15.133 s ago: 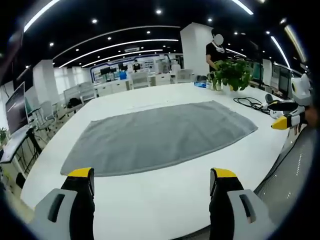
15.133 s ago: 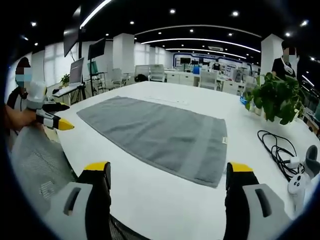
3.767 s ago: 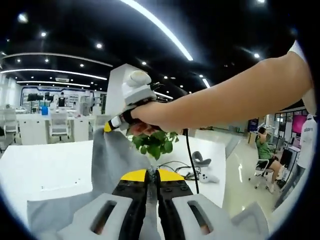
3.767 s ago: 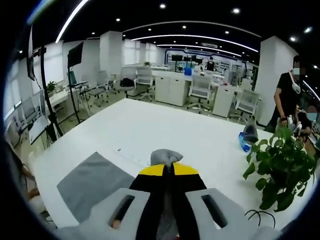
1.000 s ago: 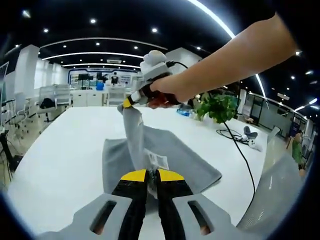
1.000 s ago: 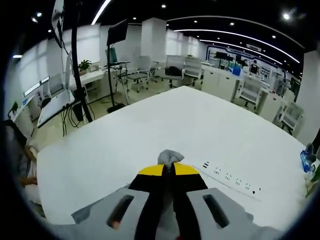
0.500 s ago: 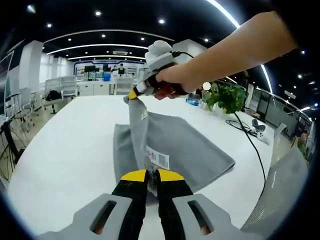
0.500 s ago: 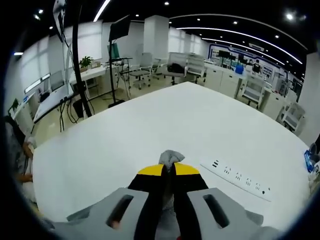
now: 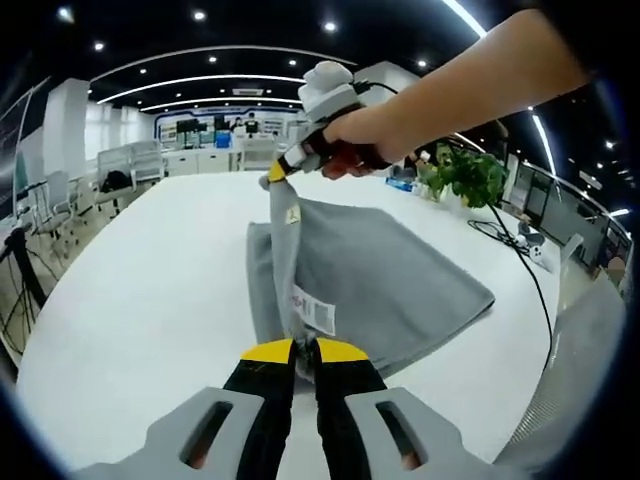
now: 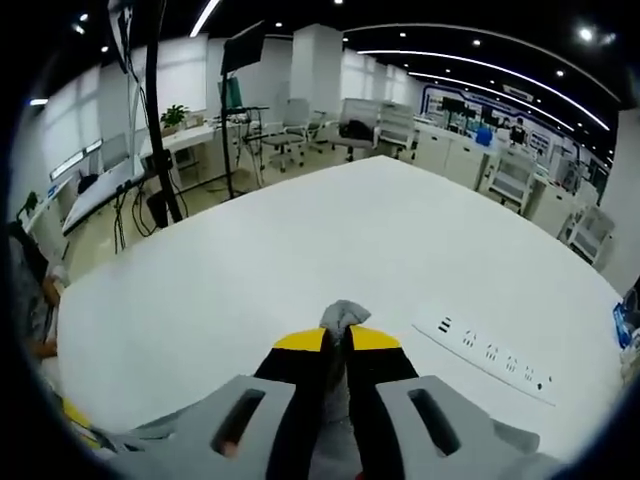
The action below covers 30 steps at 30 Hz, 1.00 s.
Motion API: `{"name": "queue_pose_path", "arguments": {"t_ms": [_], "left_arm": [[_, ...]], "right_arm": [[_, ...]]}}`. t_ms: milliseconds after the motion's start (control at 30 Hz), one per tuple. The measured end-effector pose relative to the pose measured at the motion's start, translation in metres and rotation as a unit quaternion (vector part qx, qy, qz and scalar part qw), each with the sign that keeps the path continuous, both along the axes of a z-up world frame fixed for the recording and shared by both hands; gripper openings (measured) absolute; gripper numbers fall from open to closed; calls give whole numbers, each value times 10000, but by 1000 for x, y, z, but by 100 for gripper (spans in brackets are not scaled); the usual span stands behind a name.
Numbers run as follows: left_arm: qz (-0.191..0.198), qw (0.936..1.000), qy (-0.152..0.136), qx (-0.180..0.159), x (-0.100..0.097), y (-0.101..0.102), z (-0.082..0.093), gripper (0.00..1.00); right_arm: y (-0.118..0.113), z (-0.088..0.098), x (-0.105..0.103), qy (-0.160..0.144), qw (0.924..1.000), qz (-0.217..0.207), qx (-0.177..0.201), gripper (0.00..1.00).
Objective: Fold the towel on the table until its edges align and the towel forms a compact rectangular stack.
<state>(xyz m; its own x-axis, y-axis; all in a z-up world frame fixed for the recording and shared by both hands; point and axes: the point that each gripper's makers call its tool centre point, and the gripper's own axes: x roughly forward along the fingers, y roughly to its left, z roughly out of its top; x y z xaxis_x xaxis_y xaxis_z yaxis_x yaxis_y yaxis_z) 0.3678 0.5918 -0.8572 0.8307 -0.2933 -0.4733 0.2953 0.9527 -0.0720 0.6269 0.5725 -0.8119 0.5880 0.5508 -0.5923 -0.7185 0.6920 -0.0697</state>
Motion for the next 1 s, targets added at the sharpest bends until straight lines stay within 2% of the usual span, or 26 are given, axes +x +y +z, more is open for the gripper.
{"name": "queue_pose_path", "arguments": {"t_ms": [67, 133, 233, 367, 400, 500, 600, 700, 800, 900, 1000], "left_arm": [[24, 10000, 43, 78, 0, 2, -5, 7], [71, 9999, 113, 35, 0, 3, -11, 7], [77, 9998, 177, 32, -1, 3, -16, 7], [92, 9997, 204, 72, 0, 6, -19, 8], [91, 9996, 235, 109, 0, 7, -20, 9], [170, 9991, 305, 235, -2, 14, -24, 12], [343, 9978, 351, 453, -7, 26, -26, 15], [457, 9971, 318, 520, -7, 32, -26, 17], [551, 9962, 173, 657, -6, 37, -19, 19], [598, 9955, -11, 741, -5, 39, -10, 19], [556, 9960, 70, 696, -5, 36, -11, 19]], "right_arm": [[2, -3, -3, 48, 10000, 31, -19, 6], [6, -3, -6, -41, 9999, 146, -83, 8], [10, -1, -6, -145, 9992, 334, -174, 2], [10, 1, -9, -42, 9997, 239, -22, 10], [9, 0, -1, -50, 9997, 236, -15, 10], [2, 0, 7, -75, 9997, 224, -23, 10], [-11, 1, 17, -103, 9998, 152, -35, 10], [-25, 3, 24, -82, 10000, 50, -11, 10], [-40, 10, 22, -122, 9999, -36, -15, 11], [-54, 21, 26, -213, 9990, -278, 267, 17], [-66, 22, 29, -131, 9990, -356, 243, 15]]}}
